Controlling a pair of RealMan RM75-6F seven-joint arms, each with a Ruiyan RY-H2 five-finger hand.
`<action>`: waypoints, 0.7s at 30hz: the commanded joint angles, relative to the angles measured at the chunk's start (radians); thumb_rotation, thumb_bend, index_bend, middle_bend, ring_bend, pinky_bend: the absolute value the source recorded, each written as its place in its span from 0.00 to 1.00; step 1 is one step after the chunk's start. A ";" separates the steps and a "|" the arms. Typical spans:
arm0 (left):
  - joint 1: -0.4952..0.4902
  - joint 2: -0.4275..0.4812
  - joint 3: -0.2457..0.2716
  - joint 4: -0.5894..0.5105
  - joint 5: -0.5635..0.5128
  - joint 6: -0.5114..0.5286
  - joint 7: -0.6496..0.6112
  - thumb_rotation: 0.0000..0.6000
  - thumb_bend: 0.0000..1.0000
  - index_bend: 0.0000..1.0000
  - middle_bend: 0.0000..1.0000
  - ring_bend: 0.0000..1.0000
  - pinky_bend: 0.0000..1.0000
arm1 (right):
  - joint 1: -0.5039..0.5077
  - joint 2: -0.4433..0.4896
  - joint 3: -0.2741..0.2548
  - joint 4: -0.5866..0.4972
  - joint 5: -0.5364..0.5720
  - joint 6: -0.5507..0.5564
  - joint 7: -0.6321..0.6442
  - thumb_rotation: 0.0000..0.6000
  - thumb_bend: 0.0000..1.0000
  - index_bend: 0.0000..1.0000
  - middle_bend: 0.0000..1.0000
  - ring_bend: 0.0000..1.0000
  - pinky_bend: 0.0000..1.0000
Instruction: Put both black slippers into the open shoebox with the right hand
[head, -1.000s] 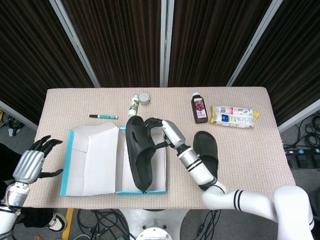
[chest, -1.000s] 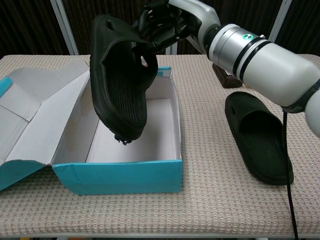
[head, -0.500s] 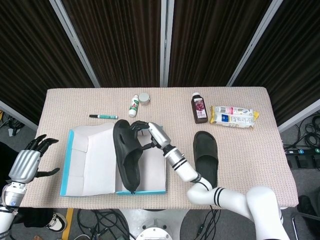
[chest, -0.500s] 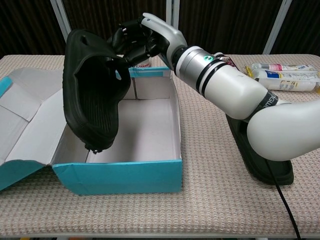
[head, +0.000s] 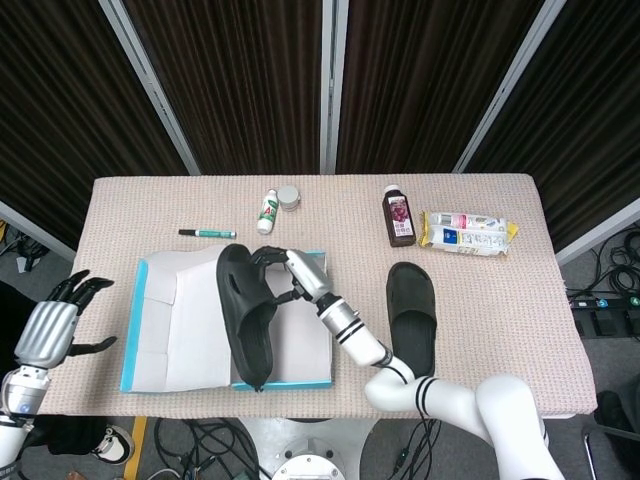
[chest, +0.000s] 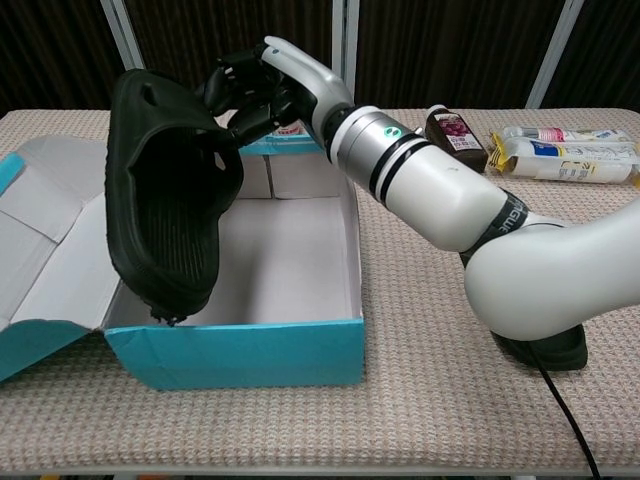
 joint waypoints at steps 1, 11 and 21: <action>0.002 0.001 0.000 0.008 0.001 0.003 -0.009 1.00 0.00 0.21 0.21 0.09 0.18 | 0.006 -0.017 -0.001 0.021 -0.002 -0.003 0.004 1.00 0.08 0.62 0.50 0.34 0.35; 0.010 0.003 0.000 0.028 -0.004 0.006 -0.032 1.00 0.00 0.21 0.21 0.09 0.18 | 0.028 -0.052 -0.001 0.086 -0.007 -0.027 0.025 1.00 0.08 0.62 0.50 0.34 0.35; 0.011 0.005 -0.003 0.039 -0.005 0.007 -0.048 1.00 0.00 0.21 0.21 0.09 0.18 | 0.046 -0.088 -0.001 0.153 -0.007 -0.048 0.050 1.00 0.08 0.62 0.49 0.34 0.35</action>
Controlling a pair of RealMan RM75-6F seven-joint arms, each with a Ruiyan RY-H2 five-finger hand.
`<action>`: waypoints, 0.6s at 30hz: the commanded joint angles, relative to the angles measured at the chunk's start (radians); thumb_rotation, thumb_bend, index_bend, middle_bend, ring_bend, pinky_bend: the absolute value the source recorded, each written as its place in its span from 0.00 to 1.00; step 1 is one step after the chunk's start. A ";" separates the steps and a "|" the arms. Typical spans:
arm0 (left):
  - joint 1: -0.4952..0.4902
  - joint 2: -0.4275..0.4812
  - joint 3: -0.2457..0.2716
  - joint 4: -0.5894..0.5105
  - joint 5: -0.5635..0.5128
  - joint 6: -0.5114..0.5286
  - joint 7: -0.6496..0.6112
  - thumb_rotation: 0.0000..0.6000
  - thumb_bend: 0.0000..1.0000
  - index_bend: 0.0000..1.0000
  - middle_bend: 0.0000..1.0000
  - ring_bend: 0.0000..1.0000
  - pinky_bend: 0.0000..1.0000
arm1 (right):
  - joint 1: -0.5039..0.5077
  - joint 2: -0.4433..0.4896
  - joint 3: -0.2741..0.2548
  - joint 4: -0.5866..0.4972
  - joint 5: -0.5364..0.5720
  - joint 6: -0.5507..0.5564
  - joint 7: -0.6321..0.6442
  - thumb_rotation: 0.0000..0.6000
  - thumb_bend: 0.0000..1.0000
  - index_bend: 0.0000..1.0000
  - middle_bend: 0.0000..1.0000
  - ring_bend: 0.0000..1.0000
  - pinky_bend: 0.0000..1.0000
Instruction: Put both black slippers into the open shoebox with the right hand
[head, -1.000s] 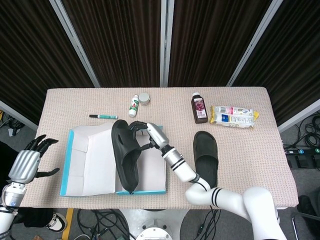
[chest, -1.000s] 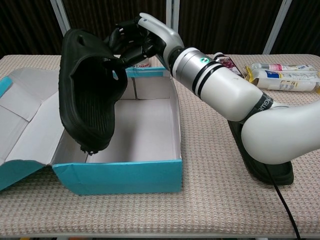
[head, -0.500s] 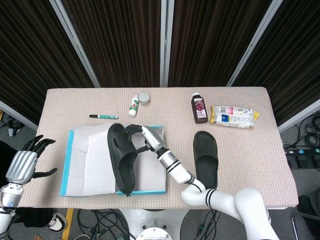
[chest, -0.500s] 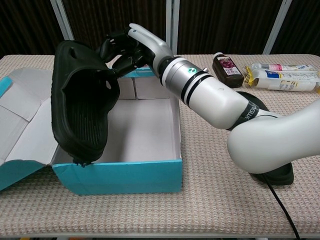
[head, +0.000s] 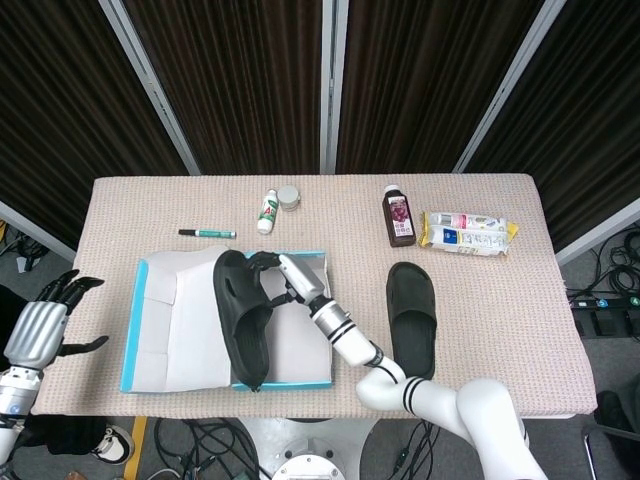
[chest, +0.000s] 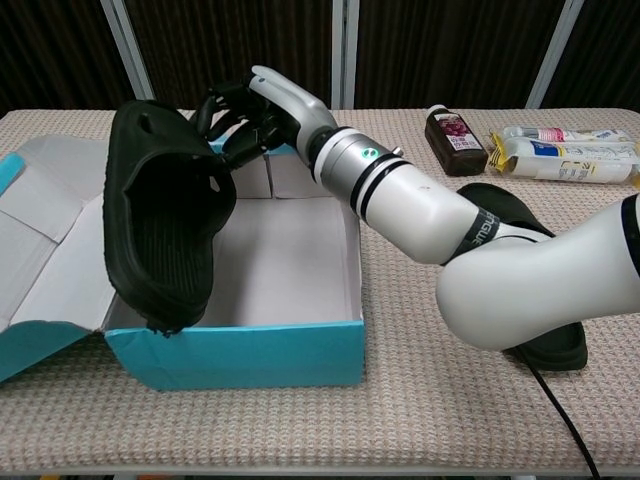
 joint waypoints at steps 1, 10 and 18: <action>0.000 -0.002 0.000 0.005 0.000 0.000 -0.004 1.00 0.00 0.21 0.21 0.09 0.18 | 0.005 -0.009 0.000 0.015 -0.001 -0.005 0.008 1.00 0.08 0.62 0.49 0.34 0.35; 0.002 -0.012 0.001 0.024 0.005 0.002 -0.013 1.00 0.00 0.21 0.21 0.09 0.18 | 0.006 -0.028 -0.003 0.055 -0.001 -0.009 0.025 1.00 0.08 0.62 0.49 0.34 0.35; 0.001 -0.018 0.001 0.033 0.008 0.004 -0.016 1.00 0.00 0.21 0.21 0.09 0.18 | -0.003 -0.033 -0.014 0.077 -0.005 -0.012 0.040 1.00 0.09 0.62 0.49 0.34 0.35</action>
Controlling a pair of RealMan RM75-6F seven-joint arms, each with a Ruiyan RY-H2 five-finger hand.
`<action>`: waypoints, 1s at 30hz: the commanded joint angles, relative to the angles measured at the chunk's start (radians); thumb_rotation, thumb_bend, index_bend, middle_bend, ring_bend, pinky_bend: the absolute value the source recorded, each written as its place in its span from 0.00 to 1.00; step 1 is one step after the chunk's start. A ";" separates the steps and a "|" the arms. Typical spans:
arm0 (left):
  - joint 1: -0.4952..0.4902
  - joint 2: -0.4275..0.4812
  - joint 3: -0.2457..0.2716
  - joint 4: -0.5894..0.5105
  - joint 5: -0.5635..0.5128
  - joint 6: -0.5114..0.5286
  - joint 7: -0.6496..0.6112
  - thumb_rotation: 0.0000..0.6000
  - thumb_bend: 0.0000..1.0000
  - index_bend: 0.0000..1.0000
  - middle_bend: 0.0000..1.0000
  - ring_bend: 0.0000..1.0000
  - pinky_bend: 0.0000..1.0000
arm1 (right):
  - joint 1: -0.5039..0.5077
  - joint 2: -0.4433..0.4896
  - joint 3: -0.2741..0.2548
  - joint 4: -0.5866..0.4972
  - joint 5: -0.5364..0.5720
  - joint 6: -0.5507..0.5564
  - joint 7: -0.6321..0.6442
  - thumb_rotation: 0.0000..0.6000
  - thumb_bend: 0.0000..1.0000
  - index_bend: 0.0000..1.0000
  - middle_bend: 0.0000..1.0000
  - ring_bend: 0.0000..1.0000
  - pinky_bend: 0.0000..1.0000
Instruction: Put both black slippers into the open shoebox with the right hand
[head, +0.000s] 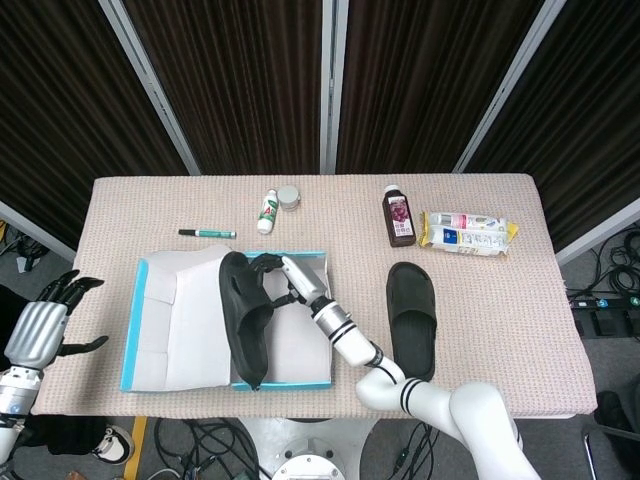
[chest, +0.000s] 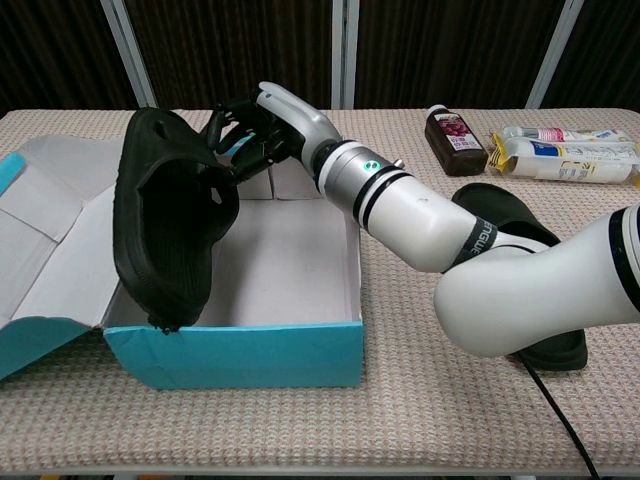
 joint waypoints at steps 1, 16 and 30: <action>0.001 -0.002 0.001 0.002 0.001 0.002 0.001 1.00 0.00 0.21 0.21 0.09 0.18 | -0.004 -0.002 -0.003 0.007 -0.001 0.000 0.007 1.00 0.09 0.62 0.49 0.34 0.35; 0.000 -0.007 0.001 0.007 0.002 -0.002 -0.005 1.00 0.00 0.21 0.21 0.09 0.18 | -0.012 -0.001 -0.027 0.050 -0.014 -0.012 -0.013 1.00 0.09 0.62 0.49 0.34 0.35; 0.002 -0.008 0.003 0.008 0.007 0.005 -0.007 1.00 0.00 0.21 0.21 0.09 0.18 | -0.007 0.009 -0.058 0.061 -0.031 -0.037 -0.087 1.00 0.09 0.62 0.49 0.34 0.35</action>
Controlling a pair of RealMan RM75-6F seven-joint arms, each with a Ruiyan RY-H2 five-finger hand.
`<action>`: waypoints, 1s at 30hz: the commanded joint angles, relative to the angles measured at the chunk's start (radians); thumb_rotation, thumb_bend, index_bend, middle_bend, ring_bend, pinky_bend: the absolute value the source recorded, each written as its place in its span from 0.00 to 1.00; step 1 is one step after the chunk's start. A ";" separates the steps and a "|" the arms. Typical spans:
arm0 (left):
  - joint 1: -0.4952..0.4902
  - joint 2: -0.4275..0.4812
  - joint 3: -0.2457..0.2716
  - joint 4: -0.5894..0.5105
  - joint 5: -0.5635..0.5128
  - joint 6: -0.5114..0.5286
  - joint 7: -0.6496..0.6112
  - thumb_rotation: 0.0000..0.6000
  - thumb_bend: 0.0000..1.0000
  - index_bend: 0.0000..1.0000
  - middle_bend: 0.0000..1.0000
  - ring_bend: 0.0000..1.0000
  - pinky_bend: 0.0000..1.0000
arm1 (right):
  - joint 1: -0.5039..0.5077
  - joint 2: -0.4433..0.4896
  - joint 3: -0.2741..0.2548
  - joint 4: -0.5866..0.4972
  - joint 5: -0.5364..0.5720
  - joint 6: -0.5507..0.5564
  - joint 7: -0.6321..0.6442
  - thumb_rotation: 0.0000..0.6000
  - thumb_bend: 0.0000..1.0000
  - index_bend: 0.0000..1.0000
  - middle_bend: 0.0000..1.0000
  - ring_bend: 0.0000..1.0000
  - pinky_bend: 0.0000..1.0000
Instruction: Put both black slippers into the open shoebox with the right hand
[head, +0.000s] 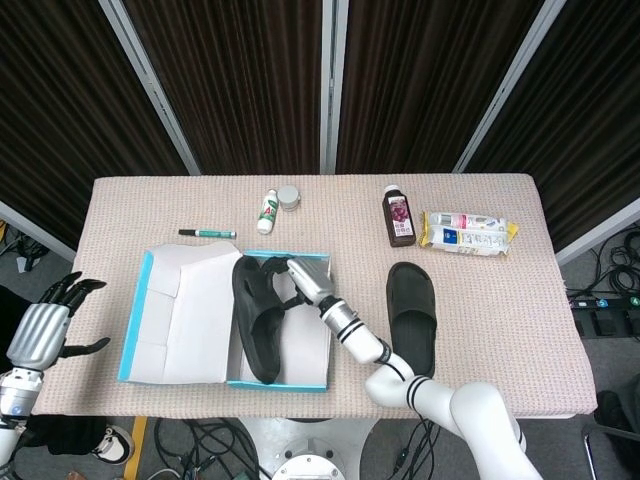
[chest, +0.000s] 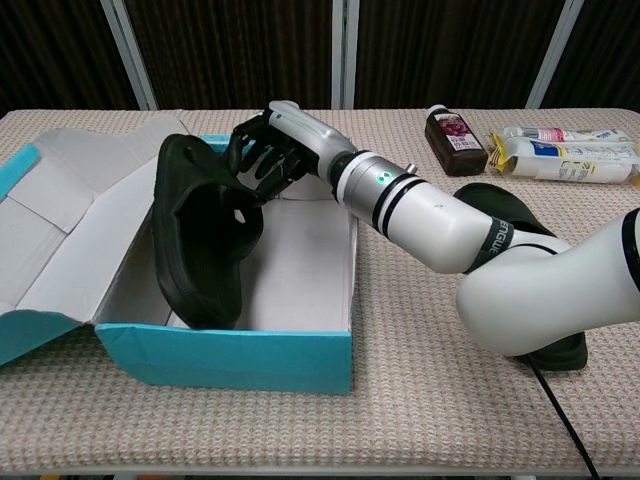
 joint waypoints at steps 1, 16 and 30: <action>0.001 0.000 -0.001 0.000 0.000 0.002 0.000 1.00 0.00 0.21 0.21 0.09 0.18 | 0.000 -0.002 -0.003 0.002 0.003 -0.008 -0.005 1.00 0.09 0.62 0.49 0.34 0.35; 0.001 -0.006 0.001 0.011 0.000 0.000 -0.008 1.00 0.00 0.21 0.21 0.09 0.18 | 0.000 0.028 -0.033 -0.028 -0.018 -0.048 0.016 1.00 0.01 0.39 0.39 0.22 0.30; -0.003 -0.005 0.001 0.002 0.002 -0.003 -0.008 1.00 0.00 0.21 0.21 0.09 0.18 | -0.001 0.141 -0.028 -0.165 -0.020 -0.067 0.012 1.00 0.00 0.08 0.18 0.00 0.15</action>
